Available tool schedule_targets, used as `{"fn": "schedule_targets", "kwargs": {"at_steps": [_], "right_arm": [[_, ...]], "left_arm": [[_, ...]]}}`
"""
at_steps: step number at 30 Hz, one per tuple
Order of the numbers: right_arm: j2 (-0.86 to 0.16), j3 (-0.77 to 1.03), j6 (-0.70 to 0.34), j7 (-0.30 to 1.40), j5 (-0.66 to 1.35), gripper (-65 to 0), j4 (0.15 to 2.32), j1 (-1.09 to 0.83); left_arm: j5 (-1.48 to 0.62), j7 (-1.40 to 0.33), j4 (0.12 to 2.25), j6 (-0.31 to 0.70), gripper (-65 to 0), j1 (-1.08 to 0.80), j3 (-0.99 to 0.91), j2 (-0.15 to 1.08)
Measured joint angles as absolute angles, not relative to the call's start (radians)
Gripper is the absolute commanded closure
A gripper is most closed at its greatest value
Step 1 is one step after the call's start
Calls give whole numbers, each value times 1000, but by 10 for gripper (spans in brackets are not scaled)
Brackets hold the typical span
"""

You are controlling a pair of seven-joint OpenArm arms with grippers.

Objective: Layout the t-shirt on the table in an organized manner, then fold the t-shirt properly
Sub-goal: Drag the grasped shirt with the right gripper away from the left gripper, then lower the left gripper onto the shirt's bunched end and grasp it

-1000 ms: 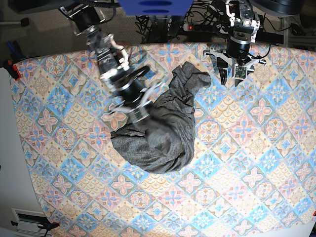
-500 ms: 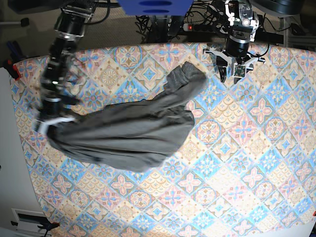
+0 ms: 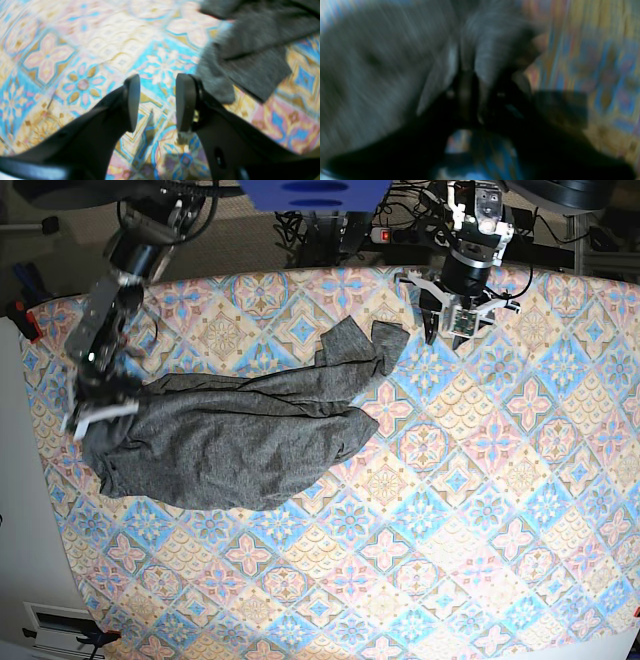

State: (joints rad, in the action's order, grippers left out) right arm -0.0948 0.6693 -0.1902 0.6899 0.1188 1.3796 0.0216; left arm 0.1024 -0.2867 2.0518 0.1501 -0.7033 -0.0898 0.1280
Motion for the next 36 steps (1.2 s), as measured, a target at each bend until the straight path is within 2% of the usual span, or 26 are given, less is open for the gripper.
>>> {"fn": "schedule_targets", "kwargs": {"at_steps": [3, 7, 12, 17, 19, 21, 23, 26, 29, 36], "right_arm": [[-99, 670, -253, 680, 121, -310, 1477, 36], [-102, 667, -263, 644, 142, -368, 1595, 71], [-97, 675, -252, 685, 122, -373, 1635, -10], [-101, 672, -255, 661, 129, -373, 1658, 6], [-100, 670, -262, 655, 132, -373, 1666, -19], [-95, 667, -262, 666, 127, -373, 1666, -57], [-84, 670, -254, 685, 123, -373, 1659, -77], [-70, 671, -254, 662, 125, -373, 1662, -71], [-63, 667, -265, 654, 134, -373, 1671, -104], [-67, 672, -255, 660, 128, -373, 1691, -141]], "left_arm": [[247, -289, 2052, 154, -234, -700, -15, 128], [403, -289, 2052, 161, -234, -677, 73, 118], [454, -286, 2049, 158, -234, -651, 98, 117], [452, -299, 2046, 159, -235, -554, 101, 117], [451, -406, 2046, 155, -235, -480, 138, 119], [457, -503, 2045, 215, -238, -397, 204, 128], [445, -582, 2044, 265, -266, -308, 273, 125], [450, -691, 2002, 277, -326, -173, 356, 117], [442, -727, 1898, 286, -342, -73, 411, 111], [448, -757, 1749, 286, -340, -14, 410, 22]]}}
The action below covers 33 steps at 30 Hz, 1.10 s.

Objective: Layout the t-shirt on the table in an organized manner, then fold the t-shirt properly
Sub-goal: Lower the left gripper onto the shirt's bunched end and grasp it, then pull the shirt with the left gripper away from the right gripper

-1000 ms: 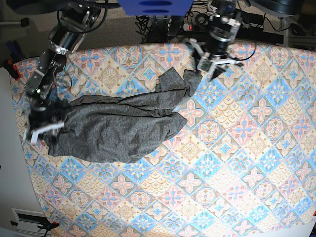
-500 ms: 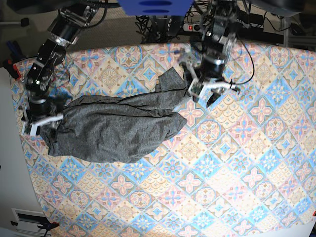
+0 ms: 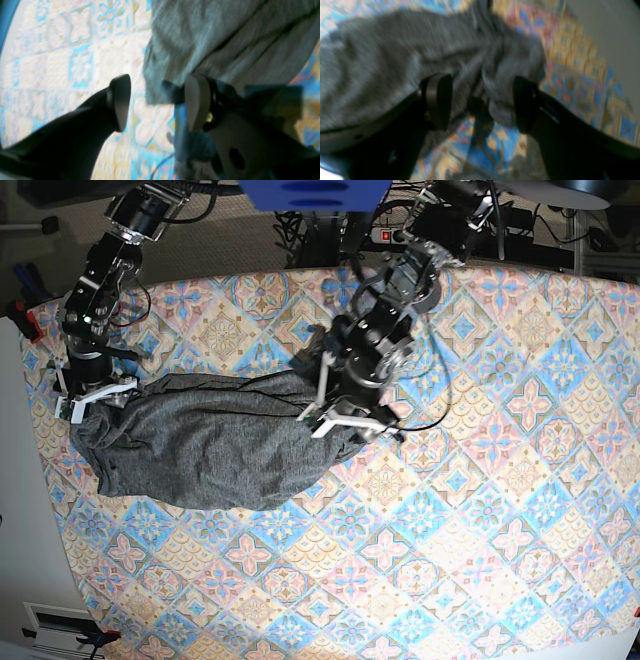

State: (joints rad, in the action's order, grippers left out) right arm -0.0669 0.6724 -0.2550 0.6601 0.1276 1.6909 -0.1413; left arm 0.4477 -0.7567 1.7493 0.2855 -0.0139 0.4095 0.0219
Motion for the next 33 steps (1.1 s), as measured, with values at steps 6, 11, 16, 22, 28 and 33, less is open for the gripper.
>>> {"fn": "schedule_targets", "kwargs": {"at_steps": [6, 11, 16, 22, 28, 33], "right_arm": [[-64, 671, -252, 676, 126, -373, 1693, -171], [-64, 668, -263, 665, 128, -373, 1693, -164], [-64, 668, -259, 669, 127, -373, 1692, -168], [-64, 668, -262, 669, 127, -373, 1692, -167], [-64, 669, -255, 679, 126, -373, 1692, -192], [-64, 669, -258, 665, 128, -373, 1692, -188]], "left_arm": [[445, -760, 1720, 286, -340, 17, 276, -28], [443, -757, 1719, 320, -340, 72, 99, -88], [229, -890, 1654, 466, -340, 106, -44, -103], [43, -942, 1536, 476, -342, 160, -92, -68], [45, -890, 1392, 476, -342, 150, -91, -67], [29, -842, 1292, 476, -342, 199, -59, -67]]}}
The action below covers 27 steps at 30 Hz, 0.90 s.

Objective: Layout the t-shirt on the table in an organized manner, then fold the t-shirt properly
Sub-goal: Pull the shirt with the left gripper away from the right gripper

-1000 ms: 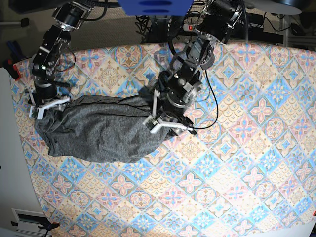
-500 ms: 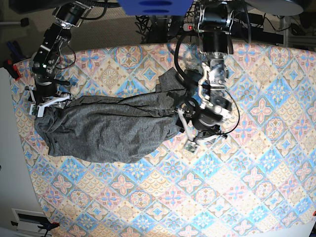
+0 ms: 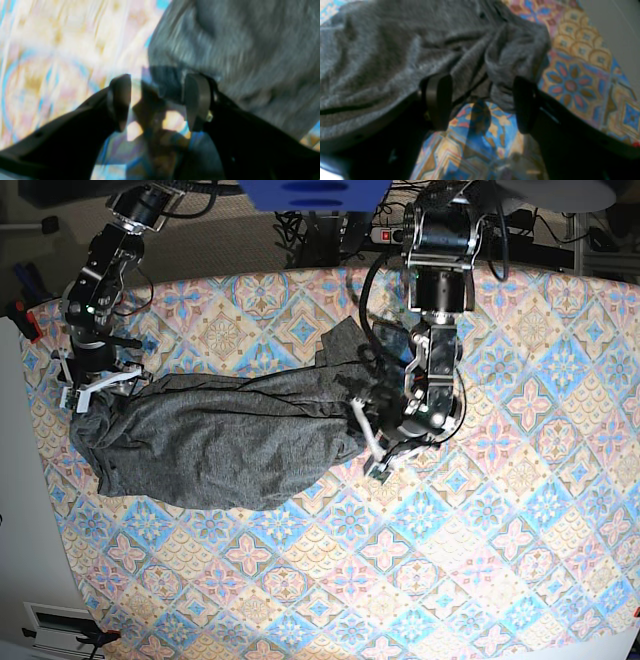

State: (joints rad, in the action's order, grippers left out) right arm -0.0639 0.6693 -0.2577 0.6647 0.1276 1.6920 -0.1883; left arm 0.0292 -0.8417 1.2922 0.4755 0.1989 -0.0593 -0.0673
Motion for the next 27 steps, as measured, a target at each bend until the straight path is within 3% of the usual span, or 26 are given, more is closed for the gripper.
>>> {"fn": "schedule_targets", "kwargs": {"at_steps": [3, 5, 9, 18, 23, 27], "right_arm": [[-65, 669, -259, 665, 127, -373, 1692, -200], [-64, 670, -259, 668, 127, -373, 1692, -208], [-64, 670, -259, 668, 127, -373, 1699, -205], [-64, 713, -262, 669, 127, -373, 1706, -198], [-65, 754, -262, 666, 127, -373, 1708, -200], [-64, 754, -262, 665, 127, -373, 1708, -196]], "left_arm": [[-22, -808, 1286, 476, -332, 193, -59, -67], [-61, -793, 1270, 485, -275, 189, -56, -62], [-122, -788, 1181, 529, -9, 236, 4, -59], [-156, -802, 1145, 543, 0, 265, -13, -64], [-131, -860, 1308, 540, 0, 230, -196, -10], [-128, -904, 1362, 539, 0, 240, -228, 68]]}}
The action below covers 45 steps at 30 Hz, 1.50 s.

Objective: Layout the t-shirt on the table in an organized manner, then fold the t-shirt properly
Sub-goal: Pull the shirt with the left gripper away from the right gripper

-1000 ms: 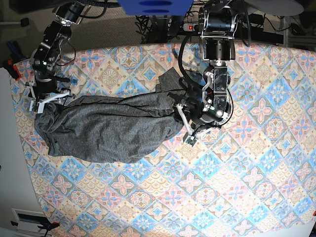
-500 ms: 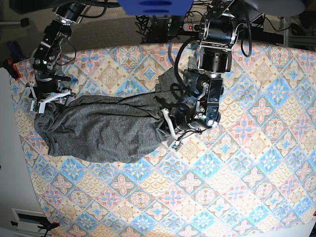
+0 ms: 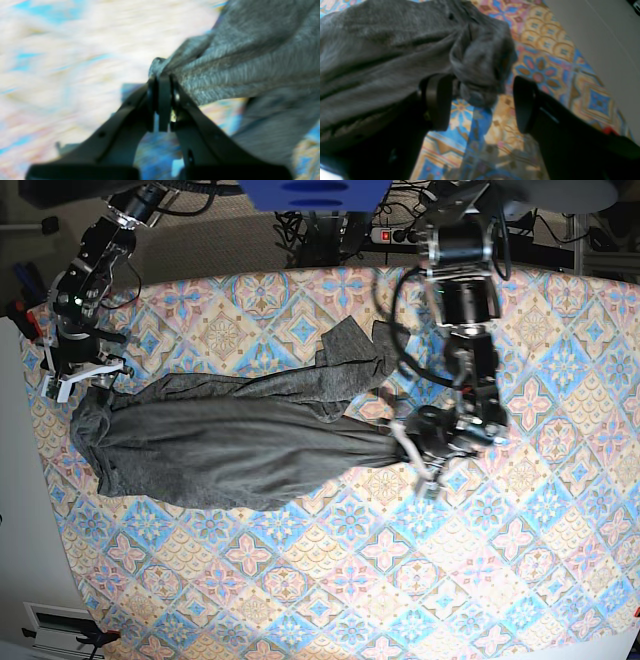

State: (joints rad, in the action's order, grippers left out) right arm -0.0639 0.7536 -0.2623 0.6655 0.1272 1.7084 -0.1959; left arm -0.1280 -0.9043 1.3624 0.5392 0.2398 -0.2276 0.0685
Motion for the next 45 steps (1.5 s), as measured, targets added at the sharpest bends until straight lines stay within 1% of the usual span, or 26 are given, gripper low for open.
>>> {"fn": "schedule_targets", "kwargs": {"at_steps": [3, 7, 10, 14, 21, 25, 28, 32, 36, 43, 45], "right_arm": [[-64, 753, -263, 665, 127, -373, 1708, -197], [-66, 754, -262, 665, 127, -373, 1707, -197], [-65, 753, -262, 665, 127, -373, 1702, -196], [-64, 753, -263, 667, 127, -373, 1675, -194], [-64, 750, -263, 668, 127, -373, 1674, -194], [-65, 736, -261, 668, 127, -373, 1677, -194], [-68, 669, -253, 667, 123, -374, 1681, -203], [-63, 564, -273, 669, 131, -374, 1685, -201], [-67, 522, -269, 662, 130, -374, 1680, -196], [-69, 522, -263, 662, 128, -374, 1549, -196], [-70, 524, -263, 612, 134, -373, 1498, -196]], "left_arm": [[-130, -906, 1382, 543, 0, 231, -250, 111], [-133, -910, 1383, 551, 0, 228, -347, 145], [-135, -905, 1388, 585, 0, 198, -360, 172], [-129, -907, 1388, 592, 0, 147, -381, 181], [-124, -901, 1388, 596, 0, 120, -477, 203], [-135, -903, 1388, 599, 0, 88, -481, 247], [-126, -903, 1388, 599, 0, 86, -483, 260], [-130, -884, 1389, 599, 0, 65, -480, 260], [-127, -862, 1389, 599, 0, 61, -481, 261], [-128, -864, 1388, 599, 0, 61, -481, 261], [-128, -864, 1388, 599, 0, 60, -481, 261]]}}
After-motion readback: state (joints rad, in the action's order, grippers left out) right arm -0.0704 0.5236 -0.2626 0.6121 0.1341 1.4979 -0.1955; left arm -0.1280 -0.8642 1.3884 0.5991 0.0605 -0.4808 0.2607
